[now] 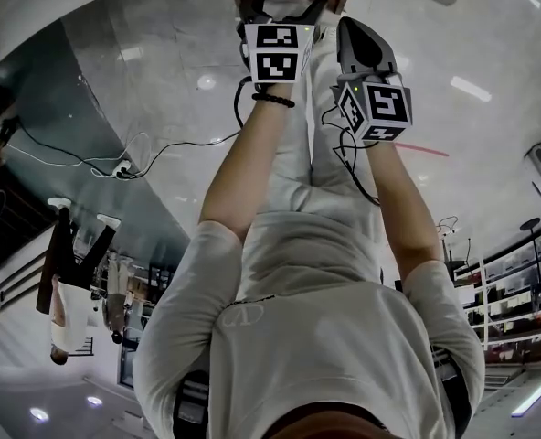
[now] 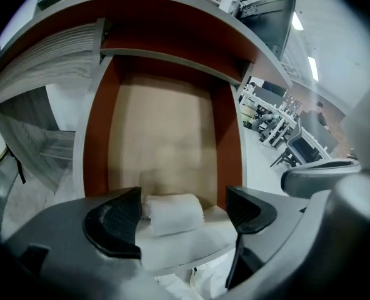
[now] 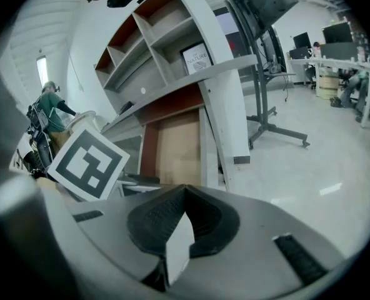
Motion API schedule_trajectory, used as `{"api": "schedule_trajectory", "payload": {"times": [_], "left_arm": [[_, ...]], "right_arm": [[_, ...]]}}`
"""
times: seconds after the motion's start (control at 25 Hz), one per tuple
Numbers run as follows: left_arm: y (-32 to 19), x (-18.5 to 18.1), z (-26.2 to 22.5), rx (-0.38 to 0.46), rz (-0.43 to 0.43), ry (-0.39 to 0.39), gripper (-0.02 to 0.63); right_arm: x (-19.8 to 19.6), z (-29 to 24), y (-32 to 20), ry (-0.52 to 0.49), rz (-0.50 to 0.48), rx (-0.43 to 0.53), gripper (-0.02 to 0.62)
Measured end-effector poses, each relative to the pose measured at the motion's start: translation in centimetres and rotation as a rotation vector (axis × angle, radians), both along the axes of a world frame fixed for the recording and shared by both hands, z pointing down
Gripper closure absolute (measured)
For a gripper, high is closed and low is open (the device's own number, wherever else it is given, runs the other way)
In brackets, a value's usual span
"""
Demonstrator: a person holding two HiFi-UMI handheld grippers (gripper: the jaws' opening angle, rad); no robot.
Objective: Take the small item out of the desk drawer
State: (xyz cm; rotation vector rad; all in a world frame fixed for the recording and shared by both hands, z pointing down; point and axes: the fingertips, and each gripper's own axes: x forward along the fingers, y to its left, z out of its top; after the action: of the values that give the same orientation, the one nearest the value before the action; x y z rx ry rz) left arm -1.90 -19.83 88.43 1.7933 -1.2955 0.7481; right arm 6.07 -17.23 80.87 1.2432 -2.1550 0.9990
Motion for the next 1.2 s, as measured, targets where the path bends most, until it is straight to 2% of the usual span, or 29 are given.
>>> {"api": "schedule_trajectory", "payload": {"times": [0.24, 0.44, 1.12, 1.2], "left_arm": [[-0.7, 0.9, -0.4, -0.010, 0.048, -0.045, 0.178], [-0.7, 0.5, 0.6, -0.048, 0.044, -0.072, 0.186], [-0.1, 0.1, 3.8, -0.223, 0.121, -0.289, 0.196], [-0.1, 0.1, 3.9, -0.225, 0.139, -0.324, 0.230]], "right_arm": [[0.0, 0.0, -0.4, -0.005, -0.002, 0.005, 0.597], [0.2, 0.6, 0.0, -0.005, 0.005, -0.006, 0.597], [0.4, 1.7, 1.0, -0.016, 0.018, -0.031, 0.597], [0.5, 1.7, 0.9, -0.017, 0.019, -0.032, 0.597]]}}
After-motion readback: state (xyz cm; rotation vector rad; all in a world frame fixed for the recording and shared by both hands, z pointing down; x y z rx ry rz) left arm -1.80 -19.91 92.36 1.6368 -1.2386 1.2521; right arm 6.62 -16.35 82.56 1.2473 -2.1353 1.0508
